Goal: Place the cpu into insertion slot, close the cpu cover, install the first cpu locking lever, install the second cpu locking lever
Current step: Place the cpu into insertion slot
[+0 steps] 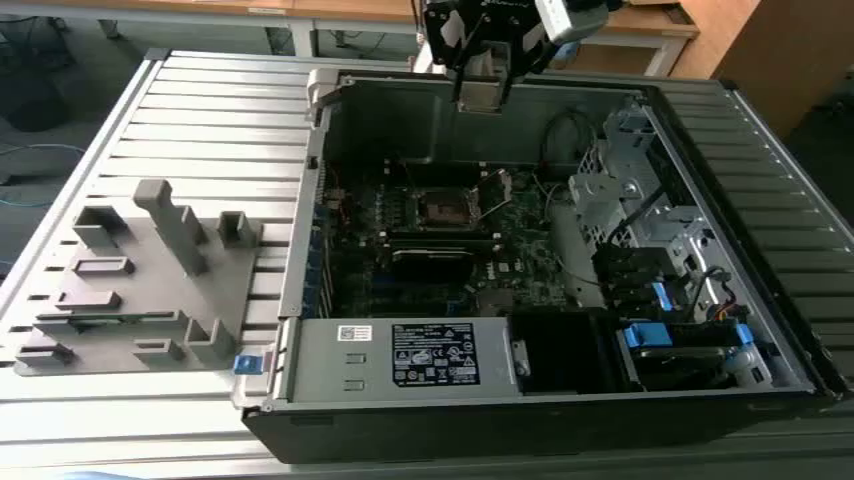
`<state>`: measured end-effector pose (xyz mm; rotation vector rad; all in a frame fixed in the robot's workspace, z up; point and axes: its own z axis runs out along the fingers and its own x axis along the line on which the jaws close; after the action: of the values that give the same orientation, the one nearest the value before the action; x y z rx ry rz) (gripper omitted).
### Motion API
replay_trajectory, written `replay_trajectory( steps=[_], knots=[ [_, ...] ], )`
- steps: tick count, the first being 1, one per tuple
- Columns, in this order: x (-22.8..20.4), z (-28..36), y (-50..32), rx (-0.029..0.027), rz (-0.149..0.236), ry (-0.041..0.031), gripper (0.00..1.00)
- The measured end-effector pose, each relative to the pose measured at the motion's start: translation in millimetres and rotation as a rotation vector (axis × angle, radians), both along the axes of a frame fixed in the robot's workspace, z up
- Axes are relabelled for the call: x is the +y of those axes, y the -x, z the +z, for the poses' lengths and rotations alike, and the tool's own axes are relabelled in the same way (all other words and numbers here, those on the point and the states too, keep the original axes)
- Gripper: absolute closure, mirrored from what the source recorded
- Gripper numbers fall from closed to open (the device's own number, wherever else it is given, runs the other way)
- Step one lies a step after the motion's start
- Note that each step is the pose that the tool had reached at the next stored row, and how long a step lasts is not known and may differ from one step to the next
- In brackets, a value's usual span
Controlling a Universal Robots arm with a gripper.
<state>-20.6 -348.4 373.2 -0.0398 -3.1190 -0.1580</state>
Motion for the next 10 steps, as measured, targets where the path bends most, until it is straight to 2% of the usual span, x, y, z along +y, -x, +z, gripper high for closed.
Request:
replay_trajectory(
  steps=[10],
  knots=[
    [0.0,-1.7,0.0,0.0,0.0,-0.0021,0.46]
  ],
)
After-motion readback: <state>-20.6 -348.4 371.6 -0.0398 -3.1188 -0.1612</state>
